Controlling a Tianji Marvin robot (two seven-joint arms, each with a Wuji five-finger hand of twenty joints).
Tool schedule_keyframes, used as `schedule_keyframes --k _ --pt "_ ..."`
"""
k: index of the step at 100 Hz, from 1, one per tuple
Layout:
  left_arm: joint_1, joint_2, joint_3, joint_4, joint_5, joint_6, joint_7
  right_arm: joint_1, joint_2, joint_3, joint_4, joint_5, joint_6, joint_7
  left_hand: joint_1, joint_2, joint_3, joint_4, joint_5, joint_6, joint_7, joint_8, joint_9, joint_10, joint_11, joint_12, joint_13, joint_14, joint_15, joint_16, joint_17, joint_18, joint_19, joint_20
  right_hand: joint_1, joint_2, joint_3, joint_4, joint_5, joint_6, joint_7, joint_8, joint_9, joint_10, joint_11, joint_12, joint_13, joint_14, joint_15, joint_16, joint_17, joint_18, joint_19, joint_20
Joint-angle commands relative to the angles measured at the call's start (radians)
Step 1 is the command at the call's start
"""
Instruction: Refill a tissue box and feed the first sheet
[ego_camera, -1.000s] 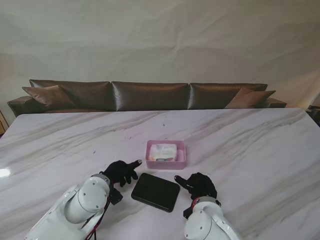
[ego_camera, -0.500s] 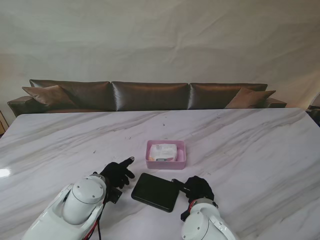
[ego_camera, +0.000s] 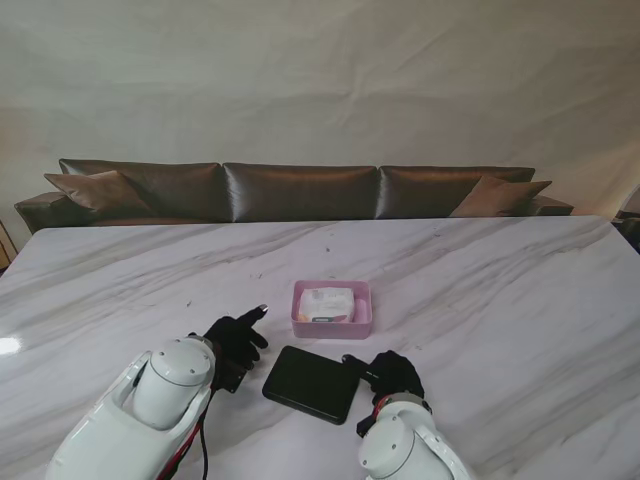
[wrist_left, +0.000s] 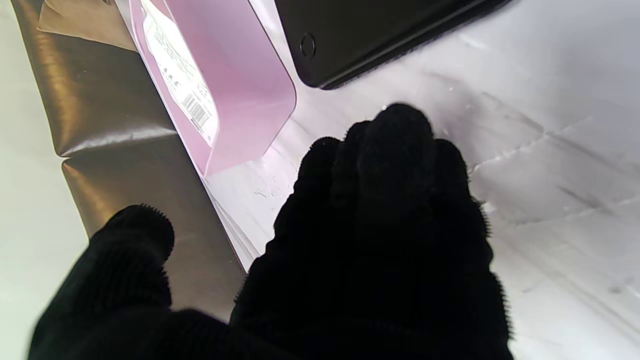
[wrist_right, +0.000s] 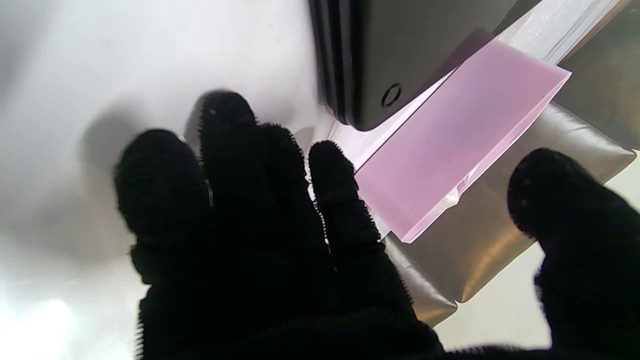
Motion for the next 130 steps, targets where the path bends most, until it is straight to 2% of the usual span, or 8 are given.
schedule_keyframes --k 1,26,44,84,130 --pt "0.017 -0.007 0.015 0.057 -0.018 0.006 -0.028 -0.005 -0.002 0.002 0.005 0.010 -0.005 0.028 0.012 0.010 -0.022 0.014 -0.011 0.087 -0.005 -0.008 -0.033 0.122 -0.016 -0.019 -0.026 0.309 -0.026 -0.026 -0.061 0.075 2.152 -0.158 -0.005 0.016 -0.014 0.020 -0.024 0.051 -0.008 -0.012 -0.041 0.088 0.003 -0.009 -0.048 0.120 -0.031 -0.021 0.025 -0.038 -0.015 -0.021" --pt "-0.020 -0.012 0.035 0.128 -0.051 -0.002 -0.048 -0.009 -0.002 0.011 0.005 0.061 -0.019 0.047 0.011 0.013 -0.022 0.016 -0.021 0.089 -0.016 -0.011 -0.051 0.129 -0.055 -0.059 -0.079 0.341 -0.073 -0.082 -0.078 0.151 2.060 -0.203 -0.001 0.022 -0.018 0.020 -0.044 0.070 -0.003 -0.022 -0.066 0.104 0.011 -0.002 -0.069 0.133 -0.039 -0.022 0.016 -0.023 -0.033 -0.042" --pt "-0.041 -0.013 0.053 0.164 -0.061 -0.012 -0.062 -0.011 -0.001 0.010 0.006 0.080 -0.025 0.055 0.012 0.012 -0.022 0.016 -0.024 0.093 -0.024 -0.014 -0.059 0.133 -0.073 -0.086 -0.103 0.353 -0.096 -0.115 -0.086 0.178 2.018 -0.221 0.000 0.026 -0.021 0.020 -0.049 0.075 0.001 -0.027 -0.070 0.108 0.014 -0.001 -0.073 0.135 -0.039 -0.022 0.009 -0.018 -0.037 -0.050" --pt "-0.066 -0.019 0.096 0.197 -0.076 -0.026 -0.068 -0.030 -0.003 0.007 -0.026 0.086 -0.007 0.058 0.010 0.014 -0.022 0.016 -0.030 0.093 -0.040 -0.021 -0.070 0.132 -0.091 -0.116 -0.137 0.364 -0.120 -0.172 -0.104 0.207 1.965 -0.240 0.005 0.032 -0.025 0.022 -0.053 0.081 0.008 -0.038 -0.077 0.114 0.017 0.001 -0.083 0.140 -0.042 -0.020 0.003 -0.011 -0.042 -0.067" --pt "-0.066 -0.018 0.130 0.171 -0.078 -0.003 -0.082 0.041 -0.035 0.001 0.042 0.155 -0.007 0.019 0.012 0.018 -0.023 0.014 -0.028 0.096 -0.039 -0.020 -0.067 0.133 -0.090 -0.123 -0.137 0.368 -0.108 -0.194 -0.102 0.213 1.962 -0.238 0.014 0.034 -0.031 0.025 -0.051 0.081 0.011 -0.045 -0.076 0.113 0.015 0.000 -0.086 0.142 -0.043 -0.018 -0.002 -0.005 -0.041 -0.078"
